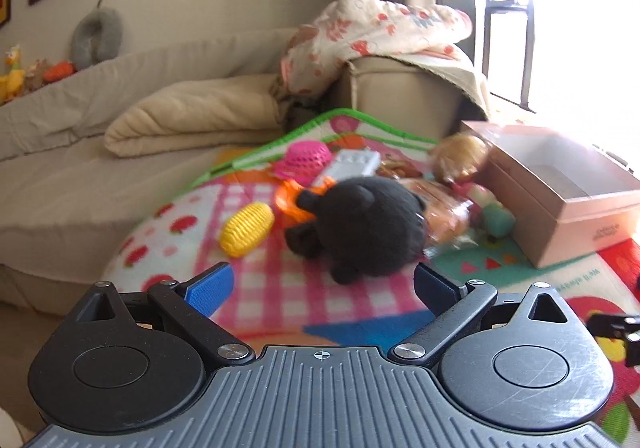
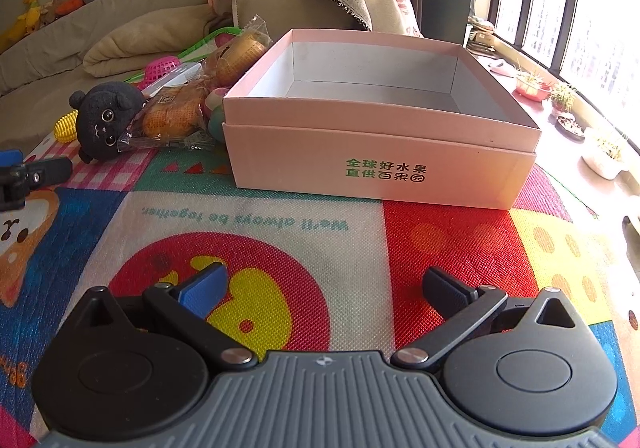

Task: Organize objects
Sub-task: 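Grasp the yellow toy corn with the left gripper while the right gripper grasps the black plush cat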

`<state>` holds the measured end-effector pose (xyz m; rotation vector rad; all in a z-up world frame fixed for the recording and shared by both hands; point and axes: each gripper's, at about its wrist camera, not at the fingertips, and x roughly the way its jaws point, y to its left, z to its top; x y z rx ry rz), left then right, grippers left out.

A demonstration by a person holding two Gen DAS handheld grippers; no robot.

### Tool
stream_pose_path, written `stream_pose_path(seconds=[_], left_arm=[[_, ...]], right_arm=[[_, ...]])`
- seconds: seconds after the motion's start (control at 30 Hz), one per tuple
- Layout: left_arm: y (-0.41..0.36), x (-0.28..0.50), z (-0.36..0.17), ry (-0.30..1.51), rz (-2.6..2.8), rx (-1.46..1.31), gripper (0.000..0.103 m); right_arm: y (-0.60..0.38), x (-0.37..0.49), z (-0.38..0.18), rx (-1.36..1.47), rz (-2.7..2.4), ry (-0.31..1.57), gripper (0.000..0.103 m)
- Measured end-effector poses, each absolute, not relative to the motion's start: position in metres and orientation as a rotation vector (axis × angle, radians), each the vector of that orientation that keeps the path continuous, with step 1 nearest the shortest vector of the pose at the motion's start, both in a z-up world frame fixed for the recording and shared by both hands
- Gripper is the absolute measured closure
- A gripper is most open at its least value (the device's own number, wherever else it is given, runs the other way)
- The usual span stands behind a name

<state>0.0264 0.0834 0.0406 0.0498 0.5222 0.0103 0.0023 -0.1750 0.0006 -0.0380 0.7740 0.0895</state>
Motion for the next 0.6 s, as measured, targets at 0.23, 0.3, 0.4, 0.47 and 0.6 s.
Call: stream_pose_path(seconds=[0.23,0.3,0.4,0.47,0.6], left_arm=[[0.143,0.093,0.034,0.543,0.008,-0.007,0.002],[0.144,0.107,0.027,0.55,-0.003,0.01,0.003],[0.146,0.123,0.017,0.574,-0.016,0.008,0.015],[0.148,0.13,0.012,0.601,-0.034,-0.024,0.047],[0.152,0.132,0.007,0.613,-0.046,-0.043,0.059]], right_arm=[[-0.176,-0.002,0.002,-0.049,0.115,0.77,0.0],[-0.174,-0.004,0.004,-0.06,0.133,0.765,0.0],[-0.165,-0.009,0.006,-0.107,0.167,0.737,0.0],[-0.156,-0.011,0.01,-0.135,0.188,0.712,0.0],[-0.134,-0.004,0.022,-0.158,0.252,0.683,0.0]])
